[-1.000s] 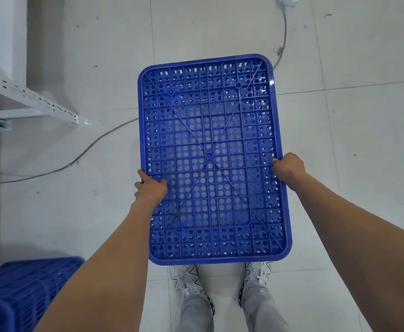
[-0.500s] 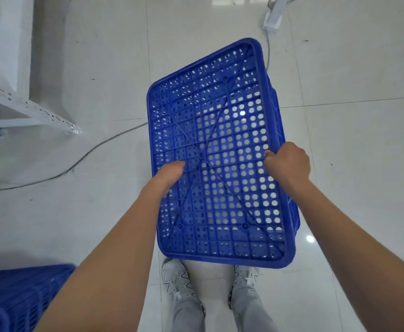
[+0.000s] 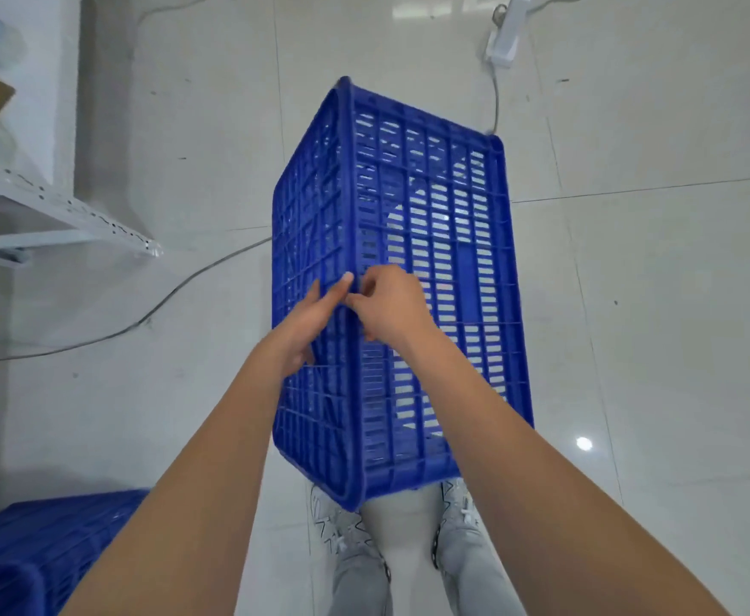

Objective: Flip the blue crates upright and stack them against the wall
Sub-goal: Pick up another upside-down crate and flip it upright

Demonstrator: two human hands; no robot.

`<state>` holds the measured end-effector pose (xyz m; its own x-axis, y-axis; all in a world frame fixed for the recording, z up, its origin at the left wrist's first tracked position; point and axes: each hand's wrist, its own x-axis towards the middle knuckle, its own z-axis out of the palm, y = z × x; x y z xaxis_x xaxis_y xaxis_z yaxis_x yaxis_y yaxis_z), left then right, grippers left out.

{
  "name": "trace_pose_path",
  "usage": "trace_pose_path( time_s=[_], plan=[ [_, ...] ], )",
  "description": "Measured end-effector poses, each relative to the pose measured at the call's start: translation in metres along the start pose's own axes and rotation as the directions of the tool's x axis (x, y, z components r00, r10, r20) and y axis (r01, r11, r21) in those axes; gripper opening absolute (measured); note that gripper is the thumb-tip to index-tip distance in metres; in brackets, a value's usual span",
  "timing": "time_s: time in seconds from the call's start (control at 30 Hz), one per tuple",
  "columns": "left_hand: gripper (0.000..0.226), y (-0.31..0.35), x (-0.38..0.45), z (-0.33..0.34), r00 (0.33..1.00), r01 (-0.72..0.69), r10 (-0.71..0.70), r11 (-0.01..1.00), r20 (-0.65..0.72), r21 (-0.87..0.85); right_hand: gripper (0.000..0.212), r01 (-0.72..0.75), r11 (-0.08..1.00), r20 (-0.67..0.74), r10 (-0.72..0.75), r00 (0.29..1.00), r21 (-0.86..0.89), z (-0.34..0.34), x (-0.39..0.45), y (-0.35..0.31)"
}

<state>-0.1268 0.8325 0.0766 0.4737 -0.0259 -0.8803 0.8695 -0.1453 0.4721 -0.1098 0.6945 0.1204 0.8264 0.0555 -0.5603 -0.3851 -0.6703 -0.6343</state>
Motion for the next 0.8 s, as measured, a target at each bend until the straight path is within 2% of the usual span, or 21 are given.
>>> trace_pose_path(
  time_s=[0.03,0.07,0.13,0.17,0.2,0.23,0.27,0.3,0.37,0.4,0.47,0.53,0.67,0.8],
  plan=[
    [0.119,-0.005,0.001,-0.01,0.999,0.007,-0.008,1.0,-0.042,-0.024,0.02,-0.016,0.993,0.056,0.009,0.998,0.116,0.002,0.001,0.002],
    [0.118,-0.009,0.003,-0.019,0.996,0.007,-0.01,0.999,-0.086,-0.038,0.017,-0.028,0.987,0.027,0.024,0.999,0.16,0.001,0.001,0.008],
    [0.118,-0.021,0.008,-0.04,0.98,-0.004,-0.006,0.999,-0.198,-0.048,0.022,-0.05,0.997,-0.221,0.063,0.973,0.062,-0.006,0.002,0.028],
    [0.119,-0.027,0.009,-0.05,0.964,-0.006,-0.009,0.999,-0.266,-0.054,0.031,-0.086,0.996,-0.366,0.07,0.928,-0.03,-0.011,0.005,0.043],
    [0.117,-0.034,0.011,-0.062,0.945,-0.013,-0.011,0.997,-0.327,-0.071,0.042,-0.148,0.984,-0.447,0.089,0.89,-0.099,-0.015,0.009,0.061],
    [0.108,-0.04,0.012,-0.07,0.927,-0.03,-0.005,0.996,-0.374,-0.088,0.053,-0.223,0.968,-0.445,0.149,0.883,-0.118,-0.018,0.013,0.079],
    [0.096,-0.047,0.016,-0.077,0.909,-0.042,-0.001,0.995,-0.416,-0.095,0.061,-0.289,0.954,-0.365,0.243,0.899,-0.076,-0.019,0.018,0.092],
    [0.09,-0.054,0.021,-0.081,0.889,-0.037,0.004,0.997,-0.457,-0.062,0.063,-0.345,0.938,-0.221,0.343,0.913,0.028,-0.017,0.023,0.101],
    [0.102,-0.067,0.03,-0.082,0.841,0.061,-0.013,0.996,-0.541,0.071,0.056,-0.43,0.83,0.074,0.433,0.898,0.355,-0.007,0.023,0.101],
    [0.108,-0.07,0.032,-0.08,0.825,0.09,-0.005,0.989,-0.566,0.121,0.052,-0.439,0.77,0.138,0.427,0.894,0.463,-0.002,0.024,0.098],
    [0.113,-0.075,0.035,-0.076,0.833,0.056,0.046,0.984,-0.551,0.166,0.046,-0.39,0.768,0.141,0.372,0.917,0.508,0.008,0.026,0.095],
    [0.114,-0.075,0.036,-0.077,0.86,0.021,0.054,0.99,-0.507,0.14,0.042,-0.347,0.776,0.115,0.34,0.933,0.527,0.013,0.029,0.095],
    [0.112,-0.072,0.032,-0.085,0.916,-0.044,0.068,0.997,-0.395,0.07,0.041,-0.361,0.777,0.09,0.37,0.925,0.516,0.004,0.028,0.095],
    [0.106,-0.061,0.025,-0.074,0.923,-0.041,0.067,0.996,-0.378,0.077,0.036,-0.3,0.795,-0.007,0.357,0.934,0.527,-0.007,0.021,0.095]
  ],
)
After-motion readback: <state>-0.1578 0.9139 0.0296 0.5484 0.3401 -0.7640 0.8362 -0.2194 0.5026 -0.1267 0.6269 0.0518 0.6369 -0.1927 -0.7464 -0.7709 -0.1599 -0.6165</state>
